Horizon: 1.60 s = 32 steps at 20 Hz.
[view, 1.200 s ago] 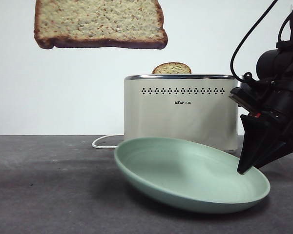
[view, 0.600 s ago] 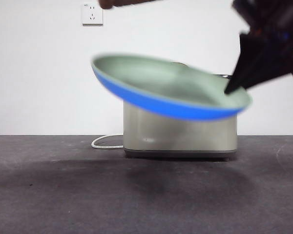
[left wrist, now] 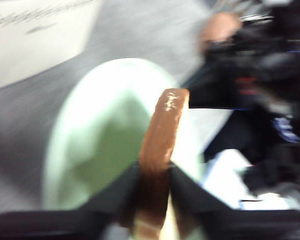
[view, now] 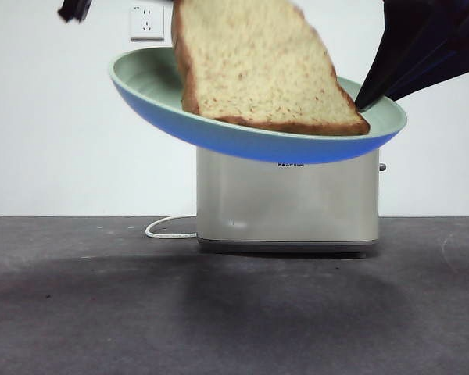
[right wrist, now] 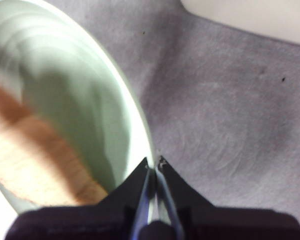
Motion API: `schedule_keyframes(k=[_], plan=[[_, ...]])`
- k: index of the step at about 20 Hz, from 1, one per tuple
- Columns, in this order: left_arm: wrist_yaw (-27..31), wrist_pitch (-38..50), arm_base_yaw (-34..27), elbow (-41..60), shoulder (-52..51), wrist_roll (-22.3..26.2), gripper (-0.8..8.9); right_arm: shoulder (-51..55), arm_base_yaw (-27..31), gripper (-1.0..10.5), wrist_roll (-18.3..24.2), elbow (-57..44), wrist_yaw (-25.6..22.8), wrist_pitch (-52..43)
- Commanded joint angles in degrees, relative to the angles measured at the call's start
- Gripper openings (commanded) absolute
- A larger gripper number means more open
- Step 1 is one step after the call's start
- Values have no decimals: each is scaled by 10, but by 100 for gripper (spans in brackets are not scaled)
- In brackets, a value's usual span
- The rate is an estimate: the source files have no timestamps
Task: Take the bread from the toaster,put the bread on the plate,put the plate on the table
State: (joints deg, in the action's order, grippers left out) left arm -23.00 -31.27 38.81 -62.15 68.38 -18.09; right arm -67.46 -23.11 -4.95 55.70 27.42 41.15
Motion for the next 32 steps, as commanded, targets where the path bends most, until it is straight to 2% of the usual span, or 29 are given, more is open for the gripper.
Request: schedule_keyframes(k=[1,9,13,16,17,19,22,25,28,32], plan=[[21,-21,1,2,16,2,462,4,-10,-18,-10,0,8,-3],[4,-32,1,-32,21,6,463,4,-22,-18,-10,0,10,23],[3,-70,1,-95,20,28,463,4,-22,-18,-10,0,10,28],[4,-113,1,-155,7,63,462,4,-21,-18,-12,0,5,23],[3,-129,1,-176,0,78,436,3,-19,-18,-16,0,4,17],[3,-172,1,-220,-12,109,304,2,-19,-18,-30,0,-16,-2],[3,-215,3,-261,-38,135,-24,-19,-19,-18,-47,0,-24,-26],[3,-219,13,-263,-70,139,-8,-70,-19,-18,-47,0,-30,-40],[4,-248,17,-263,-92,150,-8,-128,-16,-18,-47,0,-65,-59],[4,-287,25,-263,-102,170,-8,-184,8,-18,-47,0,-66,-73]])
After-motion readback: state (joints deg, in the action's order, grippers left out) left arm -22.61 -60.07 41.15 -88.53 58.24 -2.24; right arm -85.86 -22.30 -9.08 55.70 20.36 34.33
